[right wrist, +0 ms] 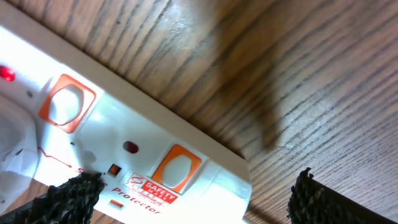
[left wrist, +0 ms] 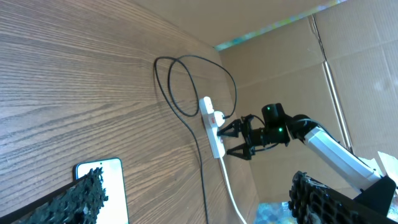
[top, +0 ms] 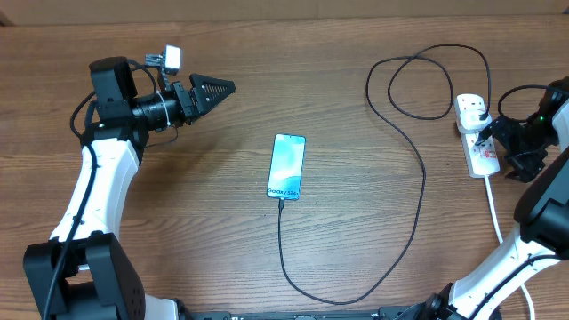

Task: Plug charger to phone and switch on socket
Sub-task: 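Press down on the orange switch with the right gripper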

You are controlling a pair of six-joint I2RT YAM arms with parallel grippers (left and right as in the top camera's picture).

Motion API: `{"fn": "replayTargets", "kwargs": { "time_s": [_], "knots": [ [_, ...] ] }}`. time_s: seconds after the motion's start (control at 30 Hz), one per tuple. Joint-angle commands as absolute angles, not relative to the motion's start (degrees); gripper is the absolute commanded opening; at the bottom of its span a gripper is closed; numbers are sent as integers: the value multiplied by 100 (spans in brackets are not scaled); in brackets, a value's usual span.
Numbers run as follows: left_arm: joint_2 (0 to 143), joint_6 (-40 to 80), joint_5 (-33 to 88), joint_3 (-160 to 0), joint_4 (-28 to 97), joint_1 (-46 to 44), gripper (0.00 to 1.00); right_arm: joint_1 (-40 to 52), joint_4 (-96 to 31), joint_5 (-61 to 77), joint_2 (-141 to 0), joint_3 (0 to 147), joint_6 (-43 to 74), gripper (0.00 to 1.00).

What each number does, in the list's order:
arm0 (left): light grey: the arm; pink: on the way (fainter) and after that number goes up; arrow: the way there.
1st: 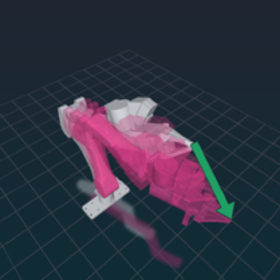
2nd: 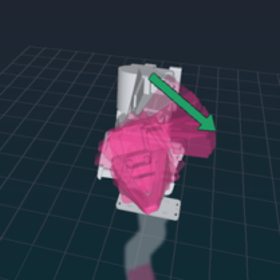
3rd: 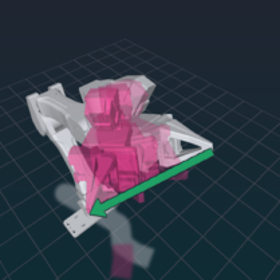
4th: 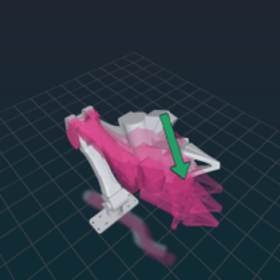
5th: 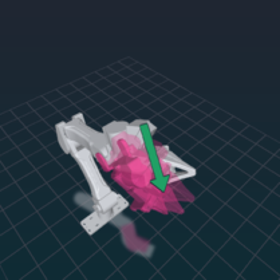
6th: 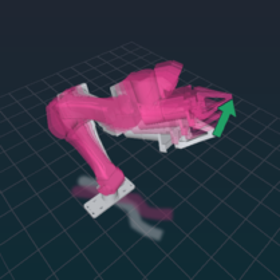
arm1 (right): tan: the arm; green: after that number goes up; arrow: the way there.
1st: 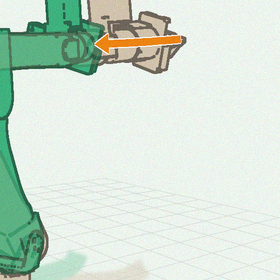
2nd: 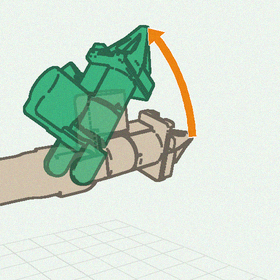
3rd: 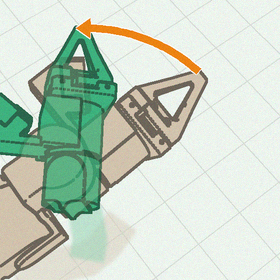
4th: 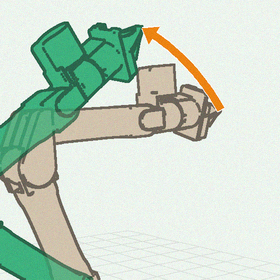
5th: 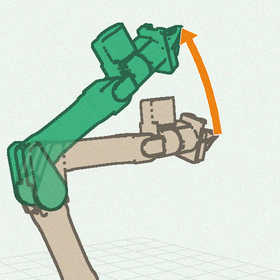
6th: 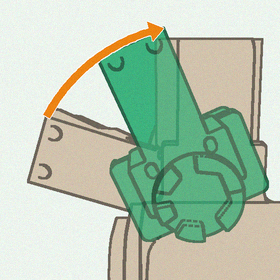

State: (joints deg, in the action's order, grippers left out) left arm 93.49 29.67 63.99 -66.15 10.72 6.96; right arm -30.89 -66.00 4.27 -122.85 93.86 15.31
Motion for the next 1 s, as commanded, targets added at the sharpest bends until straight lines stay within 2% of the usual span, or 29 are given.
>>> {"fn": "replayTargets", "kwargs": {
  "time_s": [0.0, 0.27, 0.97],
  "knots": [
    [9253, 2873, 6383, -6685, 1063, 683, 100, -2954, -6560, 578, -12116, 9491, 1092, 100],
    [9253, 2873, 6383, -6683, 1066, 683, 100, -2801, -6501, 609, -12119, 9491, 738, 100],
    [9253, 2873, 6383, -6685, 1066, 683, 100, -2803, -6482, 246, -12119, 9491, 738, 100]
  ]
}}
